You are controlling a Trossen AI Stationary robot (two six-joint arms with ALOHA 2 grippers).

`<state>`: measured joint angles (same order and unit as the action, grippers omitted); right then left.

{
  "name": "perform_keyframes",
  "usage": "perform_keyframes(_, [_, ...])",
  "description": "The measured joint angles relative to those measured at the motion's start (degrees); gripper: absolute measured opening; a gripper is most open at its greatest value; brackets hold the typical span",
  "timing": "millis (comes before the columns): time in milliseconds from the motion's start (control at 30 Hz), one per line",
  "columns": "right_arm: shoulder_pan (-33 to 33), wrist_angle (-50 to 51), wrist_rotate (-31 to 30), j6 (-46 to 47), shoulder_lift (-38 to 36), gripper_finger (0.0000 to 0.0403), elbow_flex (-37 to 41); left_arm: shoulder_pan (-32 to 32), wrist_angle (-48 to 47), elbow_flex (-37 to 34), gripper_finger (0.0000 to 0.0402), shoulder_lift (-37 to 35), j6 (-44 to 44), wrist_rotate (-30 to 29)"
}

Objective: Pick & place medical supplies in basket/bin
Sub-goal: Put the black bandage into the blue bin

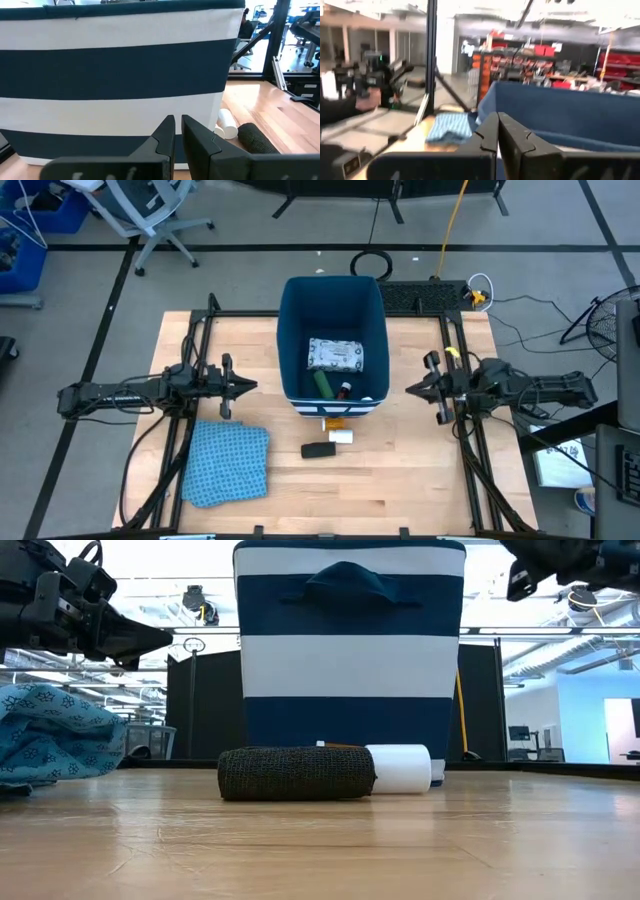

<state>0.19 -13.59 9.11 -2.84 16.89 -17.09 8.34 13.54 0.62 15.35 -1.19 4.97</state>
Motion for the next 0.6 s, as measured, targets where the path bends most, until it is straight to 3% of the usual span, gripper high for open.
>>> perform_keyframes(167, [-0.18,-1.15,0.04,-0.26,-2.31,0.0001,3.47,0.00,-0.03,0.00,0.0037,0.00,2.21,-0.05])
perform_keyframes(400, [-0.18,-18.59,0.00,-1.26,-2.23,0.0000,13.91,0.00,-1.54,0.00,0.0037,0.00,6.48,0.32])
perform_keyframes(533, [-0.21,-20.83,-0.07,-2.87,-2.33,0.0000,15.97,-0.08,-3.53,-0.01,0.0037,0.02,6.91,6.82])
perform_keyframes(600, [-0.20,-19.82,-0.05,-3.65,-2.21,0.0000,15.97,-0.64,-2.01,0.29,0.0037,0.02,7.59,7.20])
